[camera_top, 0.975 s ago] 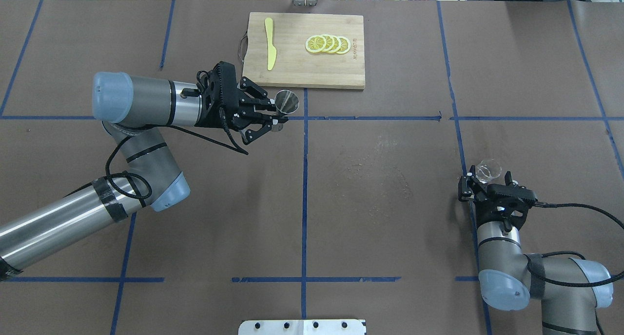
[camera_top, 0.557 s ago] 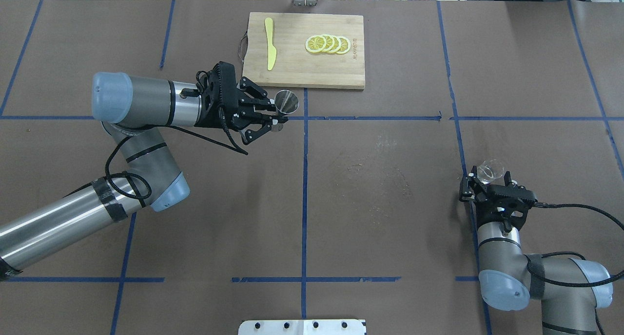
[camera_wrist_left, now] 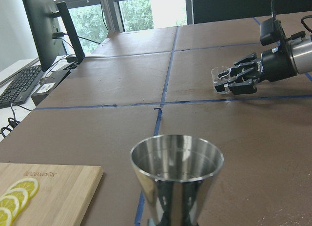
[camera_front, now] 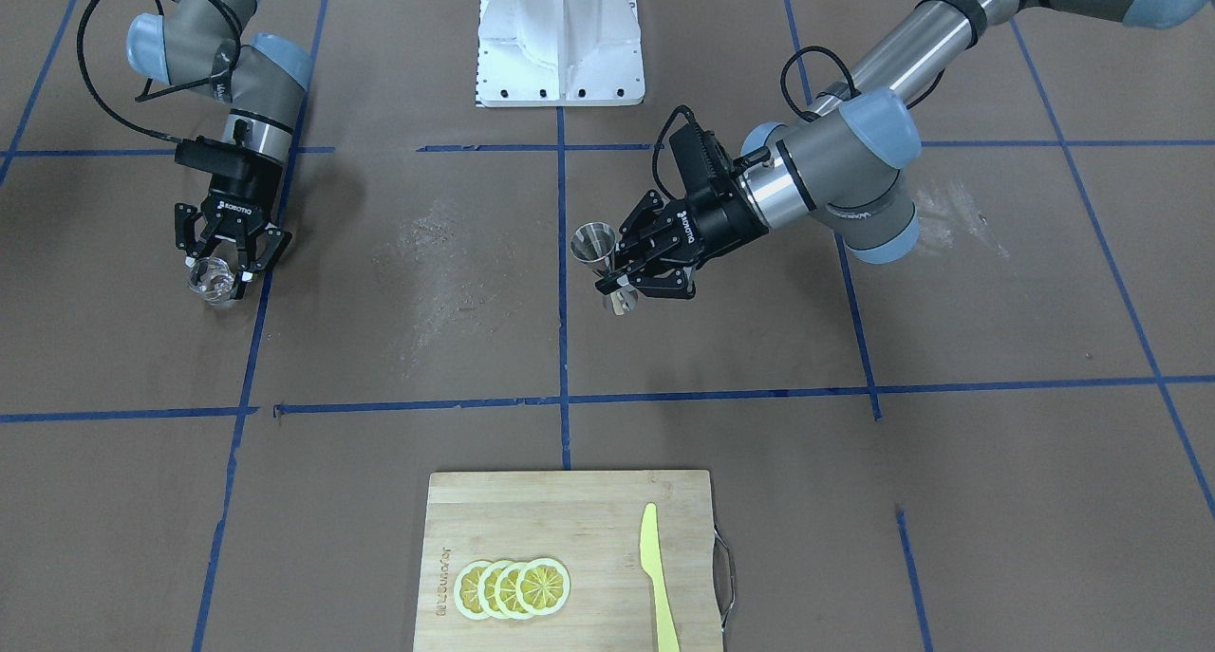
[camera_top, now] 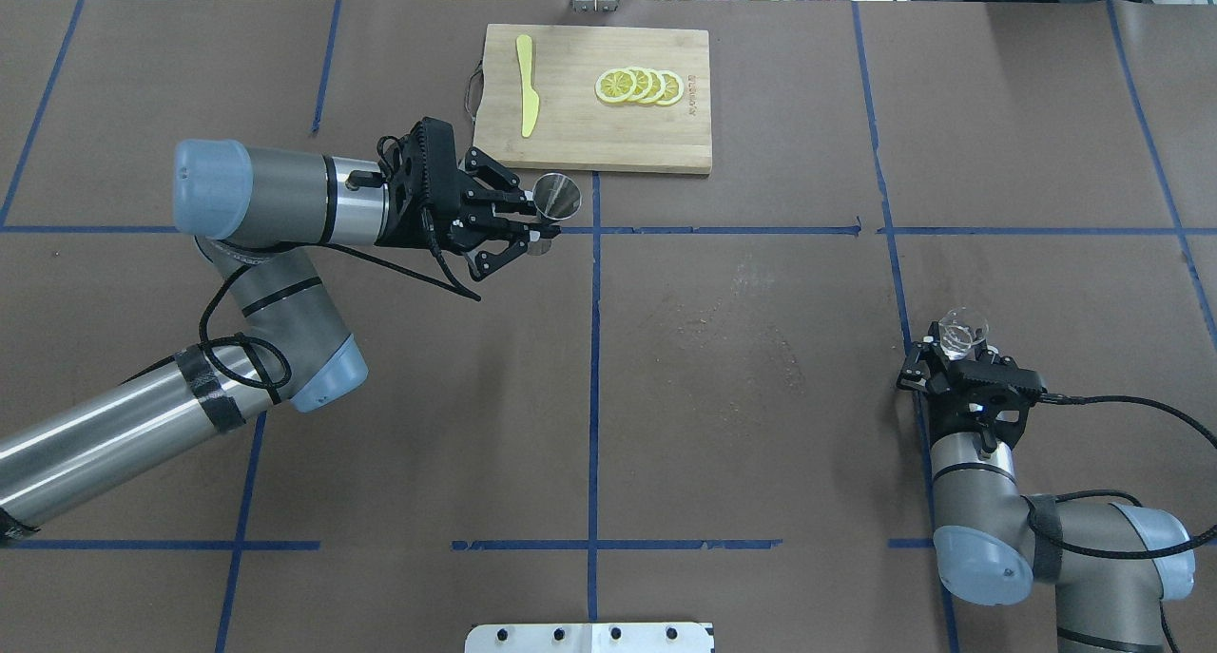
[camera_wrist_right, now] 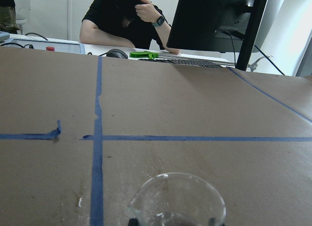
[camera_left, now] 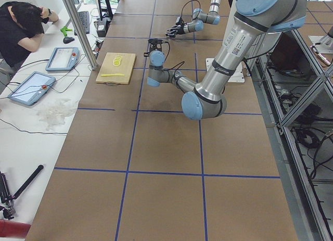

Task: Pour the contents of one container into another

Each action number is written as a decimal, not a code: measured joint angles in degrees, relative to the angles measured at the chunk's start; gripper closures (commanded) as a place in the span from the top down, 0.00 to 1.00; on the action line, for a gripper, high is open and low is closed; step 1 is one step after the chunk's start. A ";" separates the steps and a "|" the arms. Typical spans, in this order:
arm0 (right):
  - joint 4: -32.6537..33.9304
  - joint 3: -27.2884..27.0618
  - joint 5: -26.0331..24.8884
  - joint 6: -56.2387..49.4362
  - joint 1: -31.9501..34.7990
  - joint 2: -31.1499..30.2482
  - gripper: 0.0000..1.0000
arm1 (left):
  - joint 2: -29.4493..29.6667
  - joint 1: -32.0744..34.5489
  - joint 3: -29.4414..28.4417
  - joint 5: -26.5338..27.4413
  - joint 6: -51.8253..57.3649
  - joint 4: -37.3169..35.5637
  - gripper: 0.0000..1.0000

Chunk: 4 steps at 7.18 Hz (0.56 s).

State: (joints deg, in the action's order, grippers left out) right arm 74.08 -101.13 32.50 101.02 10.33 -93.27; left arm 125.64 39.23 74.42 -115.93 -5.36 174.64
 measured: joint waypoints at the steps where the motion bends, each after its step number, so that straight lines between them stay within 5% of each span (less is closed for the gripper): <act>1: -0.04 -0.20 -0.04 -0.88 0.29 0.69 0.00 | 0.00 0.03 0.14 0.00 0.00 0.00 0.00; 4: -6.67 -1.53 0.14 -8.52 2.94 1.81 0.00 | -0.03 0.05 0.36 0.04 0.00 0.00 0.00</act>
State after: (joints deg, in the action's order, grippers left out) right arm 67.41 -102.66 32.64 92.50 13.27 -91.46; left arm 125.60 39.28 74.78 -115.89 -5.36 174.64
